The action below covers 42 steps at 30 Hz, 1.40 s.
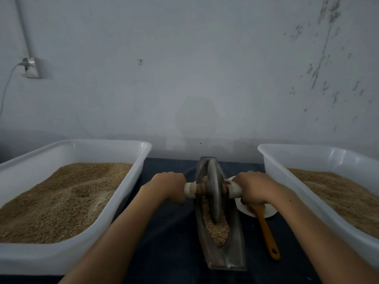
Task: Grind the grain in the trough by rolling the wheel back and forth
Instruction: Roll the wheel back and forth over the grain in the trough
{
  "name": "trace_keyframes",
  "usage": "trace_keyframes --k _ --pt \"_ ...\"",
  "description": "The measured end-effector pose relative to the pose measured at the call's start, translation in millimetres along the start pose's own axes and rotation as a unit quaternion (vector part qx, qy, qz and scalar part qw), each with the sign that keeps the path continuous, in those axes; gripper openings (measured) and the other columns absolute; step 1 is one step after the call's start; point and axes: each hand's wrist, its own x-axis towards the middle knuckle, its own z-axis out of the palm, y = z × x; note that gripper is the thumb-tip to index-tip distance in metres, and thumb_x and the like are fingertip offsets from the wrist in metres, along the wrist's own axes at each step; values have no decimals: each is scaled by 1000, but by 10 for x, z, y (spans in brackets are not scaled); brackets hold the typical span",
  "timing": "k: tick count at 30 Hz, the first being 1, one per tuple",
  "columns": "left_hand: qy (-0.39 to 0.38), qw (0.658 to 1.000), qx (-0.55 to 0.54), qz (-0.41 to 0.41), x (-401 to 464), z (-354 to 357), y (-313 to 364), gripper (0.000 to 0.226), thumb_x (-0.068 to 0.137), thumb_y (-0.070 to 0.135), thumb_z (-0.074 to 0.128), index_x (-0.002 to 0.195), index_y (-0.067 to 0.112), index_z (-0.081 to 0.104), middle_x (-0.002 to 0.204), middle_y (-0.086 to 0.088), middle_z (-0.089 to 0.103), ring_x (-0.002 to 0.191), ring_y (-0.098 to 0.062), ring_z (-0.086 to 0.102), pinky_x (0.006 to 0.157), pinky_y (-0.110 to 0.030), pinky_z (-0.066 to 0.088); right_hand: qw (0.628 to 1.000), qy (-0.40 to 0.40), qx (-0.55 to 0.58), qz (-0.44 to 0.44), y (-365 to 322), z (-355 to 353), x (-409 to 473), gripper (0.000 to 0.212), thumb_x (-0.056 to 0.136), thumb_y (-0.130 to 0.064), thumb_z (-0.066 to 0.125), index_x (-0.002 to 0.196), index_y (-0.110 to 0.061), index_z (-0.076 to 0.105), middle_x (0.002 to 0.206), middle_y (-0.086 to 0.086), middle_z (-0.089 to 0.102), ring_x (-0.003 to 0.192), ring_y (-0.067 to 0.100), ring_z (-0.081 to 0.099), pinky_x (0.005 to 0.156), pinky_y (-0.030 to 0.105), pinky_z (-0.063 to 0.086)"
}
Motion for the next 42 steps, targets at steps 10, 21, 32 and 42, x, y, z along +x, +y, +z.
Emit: trace_keyframes --k 10,21,32,42 --pt "94 995 43 -6 6 34 42 21 83 29 64 102 18 60 86 3 59 78 -15 54 69 -29 40 999 18 27 7 23 76 42 21 86 -20 63 106 -25 56 104 0 64 90 16 59 74 28 44" --pt "132 990 48 -11 4 68 38 22 86 27 60 105 18 58 98 -1 63 80 -15 53 71 -29 39 994 109 -5 0 17 128 67 16 86 -18 59 100 -25 55 103 0 64 93 20 60 69 28 37" --pt "15 1000 26 -6 -17 -27 49 30 82 28 69 107 17 58 90 2 57 82 -15 54 73 -29 42 997 -65 48 10 43 11 17 31 84 -18 67 114 -20 58 94 -2 58 88 15 58 71 25 45" --pt "183 982 38 -27 9 114 60 16 87 28 58 100 20 58 97 0 63 84 -17 57 70 -29 39 985 174 -11 7 -17 174 79 14 89 -14 54 99 -24 52 102 0 64 94 21 61 73 30 42"
